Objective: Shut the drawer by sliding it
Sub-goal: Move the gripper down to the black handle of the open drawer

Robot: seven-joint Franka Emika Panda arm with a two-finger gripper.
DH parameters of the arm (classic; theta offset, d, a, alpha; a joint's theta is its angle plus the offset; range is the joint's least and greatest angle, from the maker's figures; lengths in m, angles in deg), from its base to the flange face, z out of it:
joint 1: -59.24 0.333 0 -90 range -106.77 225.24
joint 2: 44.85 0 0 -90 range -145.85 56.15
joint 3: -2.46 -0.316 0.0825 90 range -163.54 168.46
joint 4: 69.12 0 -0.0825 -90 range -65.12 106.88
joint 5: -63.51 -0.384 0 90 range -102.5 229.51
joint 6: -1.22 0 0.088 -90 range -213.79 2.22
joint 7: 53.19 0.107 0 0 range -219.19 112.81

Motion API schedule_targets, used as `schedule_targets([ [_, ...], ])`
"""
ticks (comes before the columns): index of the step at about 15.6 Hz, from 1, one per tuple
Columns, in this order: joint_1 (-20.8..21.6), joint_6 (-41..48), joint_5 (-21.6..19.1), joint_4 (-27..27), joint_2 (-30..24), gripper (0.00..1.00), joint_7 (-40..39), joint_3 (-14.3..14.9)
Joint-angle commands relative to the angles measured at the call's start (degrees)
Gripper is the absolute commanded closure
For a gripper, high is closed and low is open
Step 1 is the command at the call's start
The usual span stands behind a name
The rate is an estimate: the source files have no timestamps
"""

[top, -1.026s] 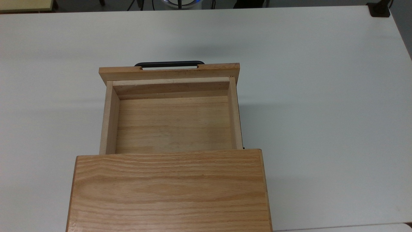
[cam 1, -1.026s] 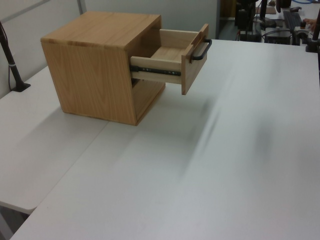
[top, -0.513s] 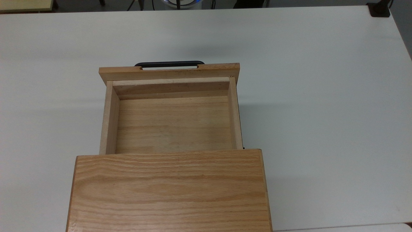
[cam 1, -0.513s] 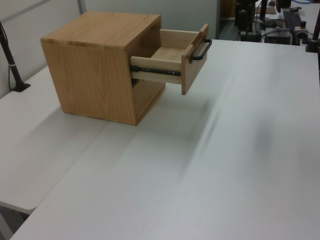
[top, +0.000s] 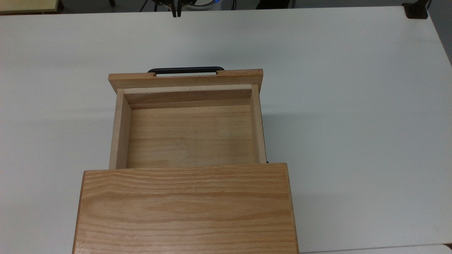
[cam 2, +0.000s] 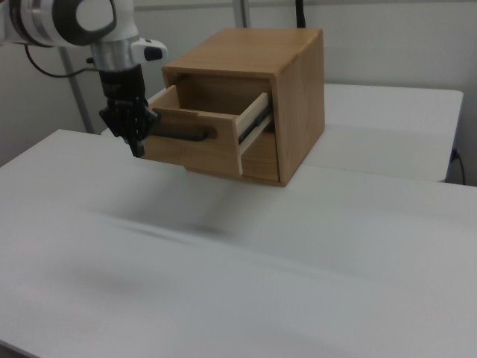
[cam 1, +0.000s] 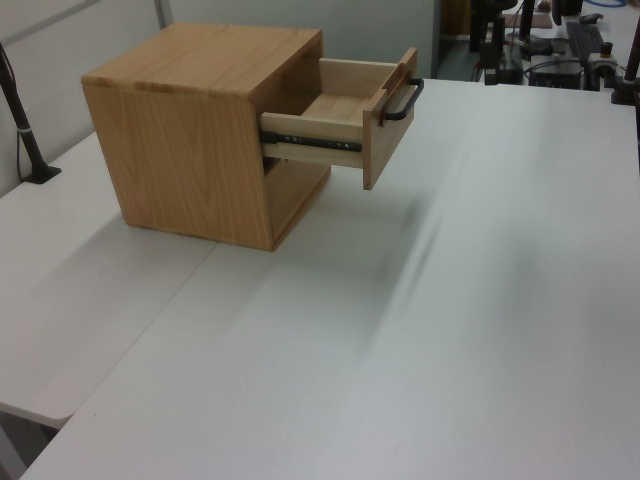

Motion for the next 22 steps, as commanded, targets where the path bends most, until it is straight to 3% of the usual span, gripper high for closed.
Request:
schedule_targets([
  [1,0.59,-3.02,-0.01,0.17,2.10,1.00,-2.75,0.07],
  [6,0.68,-4.08,0.17,-0.36,5.78,1.00,-3.81,0.07],
  [22,2.26,-26.66,-0.71,-1.84,13.43,1.00,3.22,-0.02],
])
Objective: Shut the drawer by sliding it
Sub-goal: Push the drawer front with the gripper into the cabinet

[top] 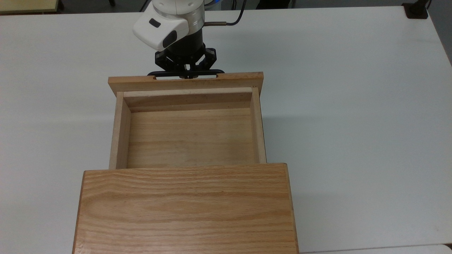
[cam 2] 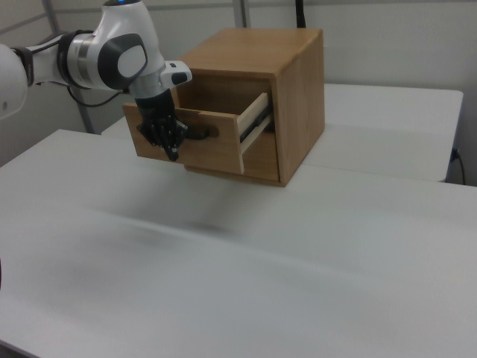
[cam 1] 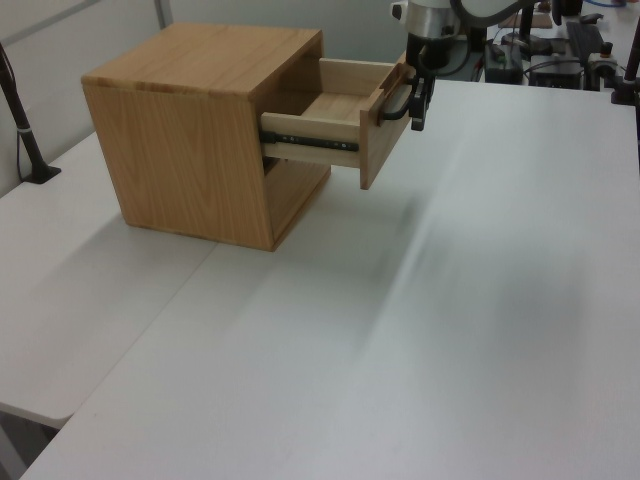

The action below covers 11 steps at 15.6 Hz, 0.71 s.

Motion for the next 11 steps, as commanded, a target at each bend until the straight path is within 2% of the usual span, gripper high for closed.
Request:
schedule_targets([
  [1,0.44,-4.31,-0.87,-3.74,3.22,1.00,2.00,0.21],
  [5,0.26,-8.08,-0.96,-10.96,9.29,1.00,3.94,0.21],
  [11,0.17,-28.89,-0.87,-11.06,13.51,1.00,6.92,0.21],
])
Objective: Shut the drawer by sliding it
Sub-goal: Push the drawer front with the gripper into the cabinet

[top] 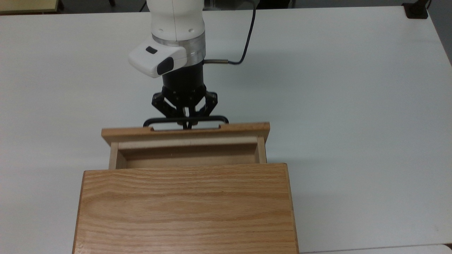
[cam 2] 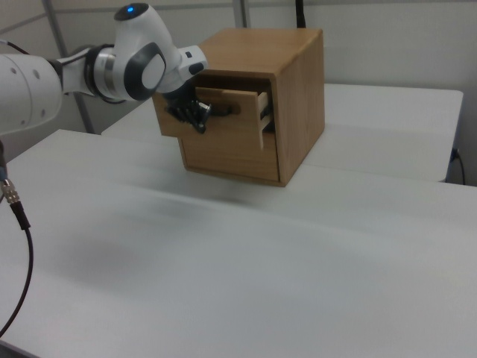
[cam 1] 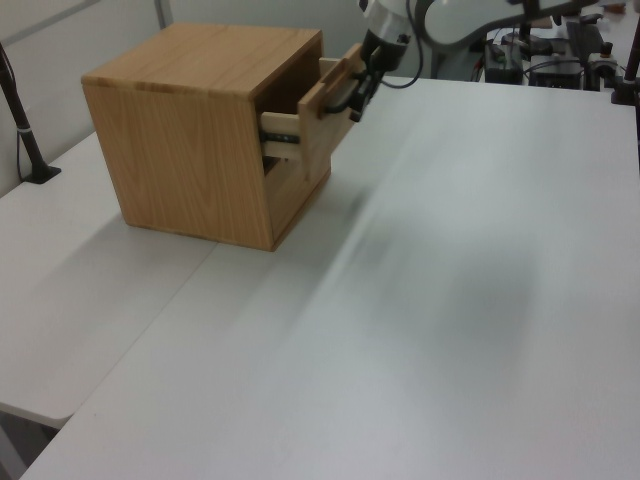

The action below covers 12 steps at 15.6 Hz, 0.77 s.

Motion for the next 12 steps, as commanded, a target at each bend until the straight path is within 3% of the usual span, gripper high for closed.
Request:
schedule_targets([
  [1,0.12,-11.31,-0.86,-2.24,3.39,1.00,3.44,0.21],
  [6,0.38,-29.33,-0.77,-1.98,6.90,1.00,3.53,0.30],
  [12,-0.05,-30.68,-0.16,-1.36,6.56,1.00,2.83,0.30],
])
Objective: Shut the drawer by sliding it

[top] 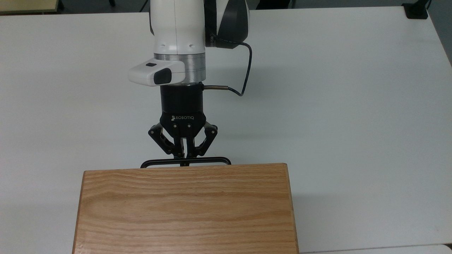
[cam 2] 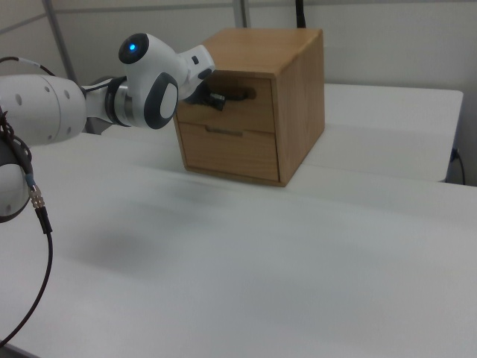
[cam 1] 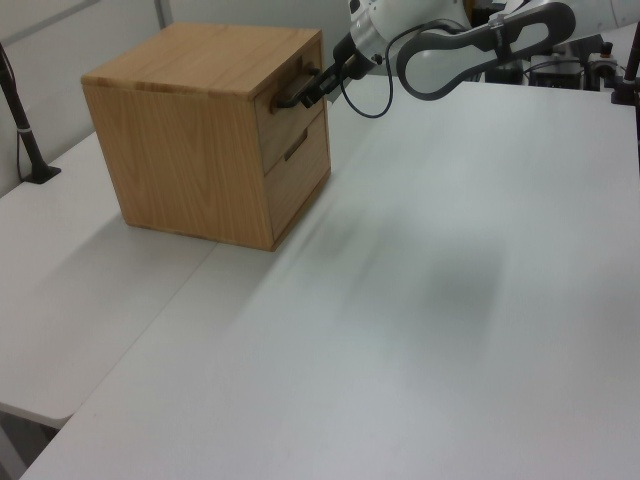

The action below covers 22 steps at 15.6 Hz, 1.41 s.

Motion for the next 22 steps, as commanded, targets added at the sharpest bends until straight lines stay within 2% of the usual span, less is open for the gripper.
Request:
schedule_targets([
  [1,0.09,-1.63,0.10,-0.28,-0.55,1.00,-0.05,0.30],
  [5,0.44,4.06,0.19,7.00,-6.51,1.00,-0.84,0.30],
  [9,0.53,21.17,0.28,14.65,-16.18,1.00,-0.84,0.30],
  [12,0.36,37.26,0.28,14.67,-21.28,1.00,-0.67,0.30],
  [17,0.35,58.28,0.98,14.76,-28.93,1.00,-1.10,0.30],
  [18,0.53,61.45,1.42,14.84,-30.08,0.96,-1.11,0.30],
  [19,0.62,63.65,1.51,14.93,-31.05,0.86,-1.11,0.30],
  [20,0.53,65.24,1.51,14.93,-31.66,0.72,-1.11,0.38],
  [21,0.62,65.87,1.51,14.93,-31.93,0.39,-1.02,0.39],
  [22,0.27,65.79,1.60,14.84,-31.85,0.00,-0.58,0.39],
])
